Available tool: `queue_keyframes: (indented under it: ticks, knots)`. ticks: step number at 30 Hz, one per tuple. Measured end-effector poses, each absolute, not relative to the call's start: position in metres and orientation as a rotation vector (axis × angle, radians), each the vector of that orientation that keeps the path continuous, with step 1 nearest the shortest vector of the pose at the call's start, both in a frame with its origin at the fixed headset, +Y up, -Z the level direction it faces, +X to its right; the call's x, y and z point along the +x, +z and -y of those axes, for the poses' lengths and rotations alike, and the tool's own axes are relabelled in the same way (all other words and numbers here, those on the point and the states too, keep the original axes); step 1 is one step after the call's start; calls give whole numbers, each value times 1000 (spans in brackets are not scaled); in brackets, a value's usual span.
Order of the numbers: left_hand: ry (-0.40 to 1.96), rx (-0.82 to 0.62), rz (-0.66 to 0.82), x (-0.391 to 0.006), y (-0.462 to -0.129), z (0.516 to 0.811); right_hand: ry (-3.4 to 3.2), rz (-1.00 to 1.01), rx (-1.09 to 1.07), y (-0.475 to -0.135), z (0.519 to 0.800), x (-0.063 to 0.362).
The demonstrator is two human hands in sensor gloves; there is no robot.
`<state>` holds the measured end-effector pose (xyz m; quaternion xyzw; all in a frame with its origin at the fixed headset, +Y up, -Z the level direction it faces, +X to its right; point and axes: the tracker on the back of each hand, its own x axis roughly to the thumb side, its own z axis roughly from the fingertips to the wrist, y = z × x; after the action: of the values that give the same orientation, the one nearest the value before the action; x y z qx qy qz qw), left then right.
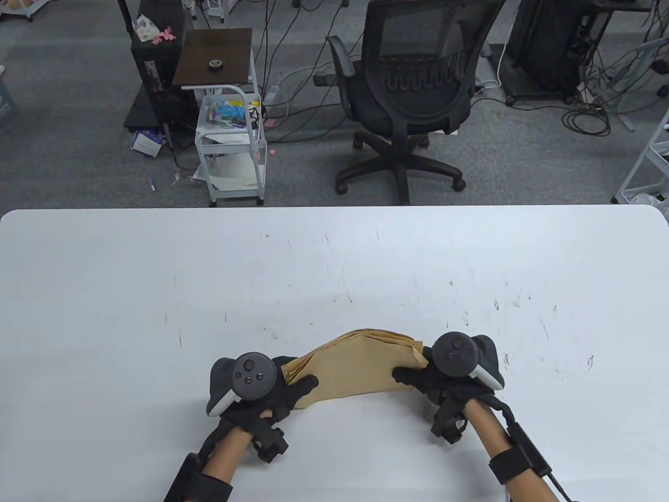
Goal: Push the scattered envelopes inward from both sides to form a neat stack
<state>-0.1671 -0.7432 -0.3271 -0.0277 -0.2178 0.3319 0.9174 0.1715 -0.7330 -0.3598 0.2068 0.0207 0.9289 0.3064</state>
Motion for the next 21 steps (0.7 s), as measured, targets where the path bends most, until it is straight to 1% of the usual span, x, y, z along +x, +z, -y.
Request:
queue_keyframes:
  ticks: [1,3,4,5,6,7,9,10,11,12,13,14,15,17,18,21]
  knots:
    - [713,-47,435,-168,-327,742,2427,45,546,-356,716,172]
    - [701,-40,431,-168,-327,743,2433,517,620,-333,676,159]
    - [672,-40,430,-168,-327,744,2476,634,721,-322,663,147]
    - [629,-31,445,-167,-328,746,2590,705,926,-307,649,124]
    - [620,-36,447,-166,-328,747,2685,694,1044,-298,644,106]
    - [635,-55,440,-165,-327,750,2815,611,1191,-287,642,78]
    - [686,-79,442,-164,-327,753,3014,458,1314,-279,653,29]
    - [707,-86,439,-163,-326,754,3066,426,1358,-280,661,10]
    - [711,-96,446,-162,-326,754,3093,436,1422,-283,672,-13]
    - [702,-105,449,-162,-326,754,3114,432,1433,-286,675,-21]
    - [695,-109,433,-166,-327,756,3169,531,1314,-292,675,-23]
    - [715,-111,427,-169,-328,757,3141,519,1351,-299,673,-20]
    - [762,-125,430,-173,-329,759,3107,476,1342,-304,670,-13]
    - [805,-163,472,-173,-331,760,3047,320,1230,-313,667,12]
    - [790,-178,469,-173,-331,760,3051,279,1129,-318,665,30]
    - [729,-149,484,-171,-330,756,3125,312,945,-329,665,82]
